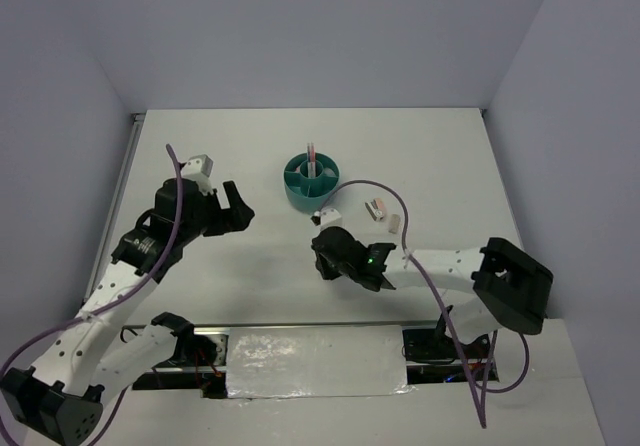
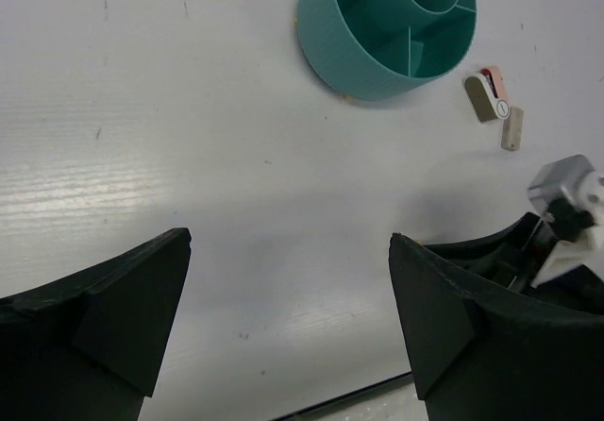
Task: Sort the stationery into containers
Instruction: Pick up the stationery from the center of the board, then place the stationery in the storage box.
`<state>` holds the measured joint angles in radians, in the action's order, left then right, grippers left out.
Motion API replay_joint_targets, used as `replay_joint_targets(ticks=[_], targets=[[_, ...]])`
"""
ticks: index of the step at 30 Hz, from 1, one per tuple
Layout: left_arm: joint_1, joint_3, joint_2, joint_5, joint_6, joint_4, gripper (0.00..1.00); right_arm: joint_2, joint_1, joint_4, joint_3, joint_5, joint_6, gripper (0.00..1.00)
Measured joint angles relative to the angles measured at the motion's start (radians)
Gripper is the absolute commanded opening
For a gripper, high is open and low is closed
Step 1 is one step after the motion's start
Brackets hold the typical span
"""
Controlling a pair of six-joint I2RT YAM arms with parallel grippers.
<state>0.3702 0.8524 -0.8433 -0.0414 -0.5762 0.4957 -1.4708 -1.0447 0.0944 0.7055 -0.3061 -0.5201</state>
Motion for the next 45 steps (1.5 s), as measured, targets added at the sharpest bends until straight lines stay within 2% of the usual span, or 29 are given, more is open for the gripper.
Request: replay_joint_targets(ticks=[3, 7, 14, 21, 29, 37, 40, 43, 45], targets=[[0.001, 0.003, 0.005, 0.005, 0.014, 0.014, 0.99, 0.076, -0.010, -0.069, 0.007, 0.060, 0.100, 0.00], [0.001, 0.027, 0.028, 0.031, 0.049, 0.032, 0.99, 0.071, -0.003, -0.099, 0.110, 0.110, 0.254, 0.00], [0.001, 0.054, 0.108, 0.074, 0.156, 0.032, 0.99, -0.129, 0.069, -0.037, 0.472, 0.124, 0.518, 0.02], [0.001, -0.020, 0.170, 0.142, 0.209, 0.013, 0.99, -0.350, 0.188, 0.098, 0.721, 0.100, 0.650, 0.06], [0.001, -0.022, 0.134, 0.186, 0.214, 0.013, 0.99, -0.410, 0.223, 0.205, 0.795, 0.075, 0.736, 0.18], [0.001, -0.023, 0.154, 0.207, 0.215, 0.010, 0.99, -0.419, 0.223, 0.209, 0.805, 0.086, 0.765, 0.23], [0.001, -0.023, 0.157, 0.215, 0.216, 0.005, 0.99, -0.429, 0.223, 0.214, 0.808, 0.085, 0.773, 0.27], [0.001, -0.023, 0.157, 0.224, 0.230, 0.005, 0.99, -0.444, 0.223, 0.218, 0.809, 0.085, 0.778, 0.38], [0.001, -0.024, 0.158, 0.229, 0.234, 0.005, 0.99, -0.449, 0.223, 0.224, 0.809, 0.085, 0.780, 0.39]])
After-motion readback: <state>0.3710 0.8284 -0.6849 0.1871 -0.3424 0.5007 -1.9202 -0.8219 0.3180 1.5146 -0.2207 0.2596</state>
